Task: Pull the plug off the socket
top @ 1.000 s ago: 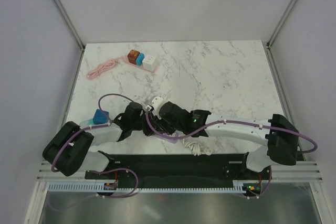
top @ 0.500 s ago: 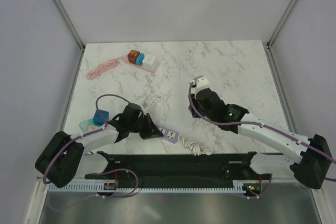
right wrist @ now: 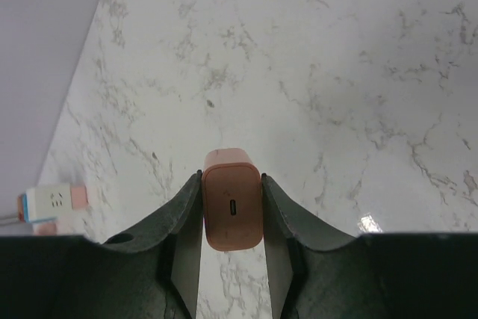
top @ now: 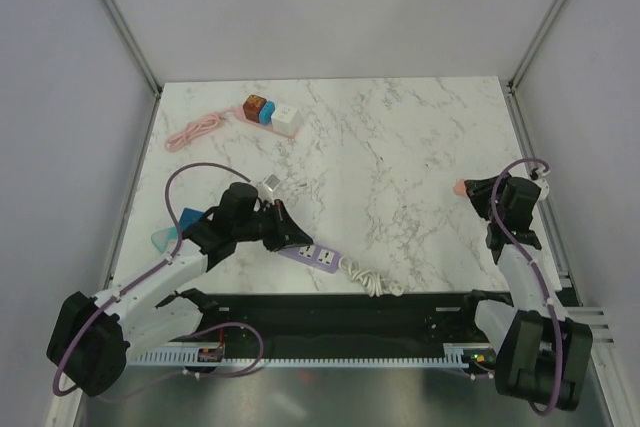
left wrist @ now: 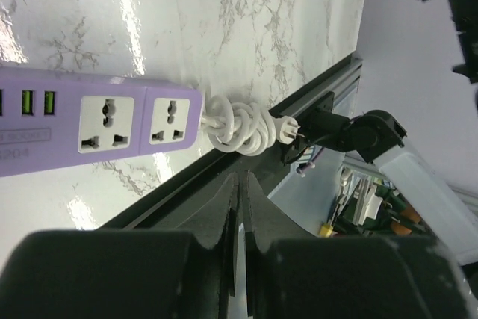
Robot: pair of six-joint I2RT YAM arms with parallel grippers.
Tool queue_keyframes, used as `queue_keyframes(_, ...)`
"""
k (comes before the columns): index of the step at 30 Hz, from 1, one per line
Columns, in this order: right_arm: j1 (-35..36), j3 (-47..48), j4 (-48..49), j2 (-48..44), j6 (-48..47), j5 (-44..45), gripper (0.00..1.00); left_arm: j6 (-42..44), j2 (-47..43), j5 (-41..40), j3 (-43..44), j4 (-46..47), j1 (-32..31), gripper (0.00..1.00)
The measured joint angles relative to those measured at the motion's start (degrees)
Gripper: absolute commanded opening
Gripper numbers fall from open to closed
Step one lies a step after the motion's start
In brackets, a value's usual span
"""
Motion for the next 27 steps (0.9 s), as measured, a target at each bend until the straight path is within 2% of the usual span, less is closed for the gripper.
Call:
queue_keyframes(2,-3.4,-4.6,8.1,3.7,5.6,-1.6,0.0,0.0,-2.0,0.5,0.0,-1.1,0.0,0.1)
queue_keyframes(5,-3.9,-8.7,19.9,10.8,11.8,-1.3,0.0,0.0,-5.9,1.0,-0.9,-2.3,0.0,0.11)
queue_keyframes(13,-3.5,-7.9,54.6,34.7,21.4,3.0,0.0,0.2,-12.7,1.4,-3.0,-6.0,0.0,0.12)
queue_keyframes(20,0.0,1.2,69.9,52.3,25.8,9.3,0.0,0.6,-13.8,1.4,-3.4,-8.6,0.0,0.12)
queue_keyframes(27,4.3,10.5,73.9,62.6,28.3,15.9,0.0,1.1,-13.8,1.3,-3.4,-10.7,0.0,0.12)
